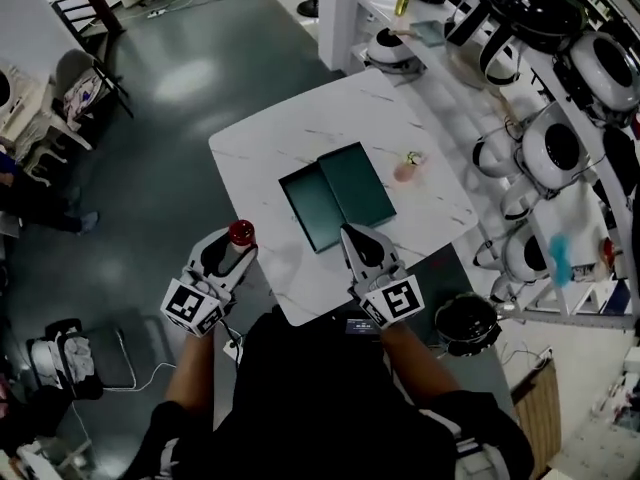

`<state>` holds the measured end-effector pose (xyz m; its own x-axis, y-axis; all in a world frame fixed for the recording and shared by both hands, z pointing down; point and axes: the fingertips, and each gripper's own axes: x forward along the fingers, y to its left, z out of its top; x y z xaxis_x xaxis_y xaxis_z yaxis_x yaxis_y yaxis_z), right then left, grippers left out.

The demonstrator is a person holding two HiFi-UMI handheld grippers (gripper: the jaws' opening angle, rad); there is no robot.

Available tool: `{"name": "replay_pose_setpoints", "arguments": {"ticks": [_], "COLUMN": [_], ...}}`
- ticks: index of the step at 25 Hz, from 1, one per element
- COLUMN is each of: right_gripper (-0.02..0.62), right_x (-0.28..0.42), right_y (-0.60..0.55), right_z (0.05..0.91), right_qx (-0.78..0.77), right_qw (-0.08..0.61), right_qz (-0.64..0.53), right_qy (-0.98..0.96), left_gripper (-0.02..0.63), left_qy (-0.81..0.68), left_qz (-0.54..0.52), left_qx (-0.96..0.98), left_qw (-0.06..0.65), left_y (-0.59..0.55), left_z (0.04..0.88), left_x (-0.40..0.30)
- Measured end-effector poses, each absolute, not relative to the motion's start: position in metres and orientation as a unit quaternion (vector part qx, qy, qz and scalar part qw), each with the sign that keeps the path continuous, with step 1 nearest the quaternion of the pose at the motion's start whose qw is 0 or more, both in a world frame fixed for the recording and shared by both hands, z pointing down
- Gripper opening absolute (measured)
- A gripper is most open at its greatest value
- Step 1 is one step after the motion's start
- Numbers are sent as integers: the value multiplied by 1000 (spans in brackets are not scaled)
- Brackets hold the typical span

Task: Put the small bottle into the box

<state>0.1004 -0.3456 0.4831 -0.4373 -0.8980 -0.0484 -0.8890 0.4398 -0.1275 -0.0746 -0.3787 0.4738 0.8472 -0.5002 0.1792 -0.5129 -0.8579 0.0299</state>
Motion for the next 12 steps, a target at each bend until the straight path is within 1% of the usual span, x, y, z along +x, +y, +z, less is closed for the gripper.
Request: {"name": "replay_pose_setpoints", "arguments": {"ticks": [5,8,12], "right_gripper": [32,32,32], "right_x": [123,141,152], "right_y": [-366,-372,-367], "right_z": [500,508,516], "right_qx": [-580,-622,-684], "right_qw": [41,25,15], "right_qz": [-52,-61,-79], "right_qy": [812,780,725], "left_gripper": [216,216,216], "left_qy": [-186,-94,43], "left_qz": [176,219,272], "left_qx": [966,964,943], "left_qw": [-43,-115,-187], "left_y": [-424,-448,-460], "left_z": [493,512,546], "left_x": [-50,-23,4]}}
